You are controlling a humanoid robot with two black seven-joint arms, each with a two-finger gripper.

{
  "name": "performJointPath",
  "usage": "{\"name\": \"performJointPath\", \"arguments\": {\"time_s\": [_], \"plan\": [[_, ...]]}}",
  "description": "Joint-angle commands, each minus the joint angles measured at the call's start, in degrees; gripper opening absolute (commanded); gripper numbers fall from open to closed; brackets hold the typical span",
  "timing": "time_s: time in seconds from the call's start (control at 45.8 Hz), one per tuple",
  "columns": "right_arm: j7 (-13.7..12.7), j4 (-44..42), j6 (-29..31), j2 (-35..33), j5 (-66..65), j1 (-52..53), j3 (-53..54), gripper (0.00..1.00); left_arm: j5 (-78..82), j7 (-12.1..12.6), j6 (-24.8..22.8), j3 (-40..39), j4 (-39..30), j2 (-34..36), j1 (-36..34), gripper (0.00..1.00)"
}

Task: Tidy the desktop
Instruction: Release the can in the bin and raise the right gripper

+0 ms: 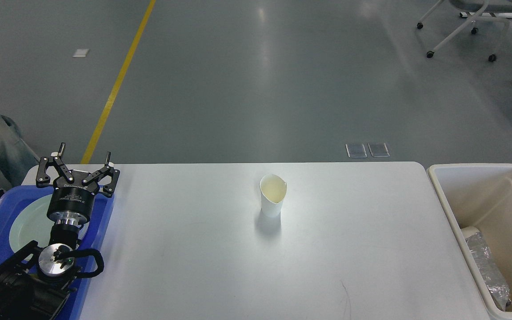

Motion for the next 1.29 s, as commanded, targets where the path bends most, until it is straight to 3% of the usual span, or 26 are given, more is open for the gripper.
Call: {"name": "performJointPath", "arguments": {"time_s": [0.0, 0.087, 0.197, 0.808, 0.83, 0.918, 0.961, 1.267], "plan": [[0.0, -12.1, -7.6, 8.1, 0.3, -10.2, 2.2, 0.00, -0.1, 0.0, 0.0, 0.0, 0.0, 0.0, 0.0, 0.96], [0.0, -13.7, -12.8, 9.9, 0.7, -12.8, 2.2, 0.00, 0.0, 0.0, 0.0, 0.0, 0.0, 0.0, 0.0, 0.96], [-0.1, -13.7, -14.8, 10.3, 0.8, -13.9, 2.3, 0.00, -0.1, 0.0, 0.0, 0.0, 0.0, 0.0, 0.0, 0.96], [-0.1, -13.5, -15.3, 14.0, 0.9, -19.0, 2.5, 0.00, 0.0, 0.0, 0.0, 0.0, 0.0, 0.0, 0.0, 0.96], [-0.1, -13.5, -15.4, 14.0, 0.9, -19.0, 2.4, 0.05, 0.0, 0.0, 0.0, 0.0, 0.0, 0.0, 0.0, 0.96], [-0.1, -13.7, -16.9, 13.7, 0.9, -19.0, 2.2, 0.75, 0.0, 0.0, 0.0, 0.0, 0.0, 0.0, 0.0, 0.96], [-0.1, -13.6, -18.3, 13.8, 0.9, -18.8, 2.1, 1.00, 0.0, 0.0, 0.0, 0.0, 0.0, 0.0, 0.0, 0.96], [0.0, -13.1, -19.1, 13.8, 0.9, -18.1, 2.2, 1.00, 0.0, 0.0, 0.0, 0.0, 0.0, 0.0, 0.0, 0.96]]}}
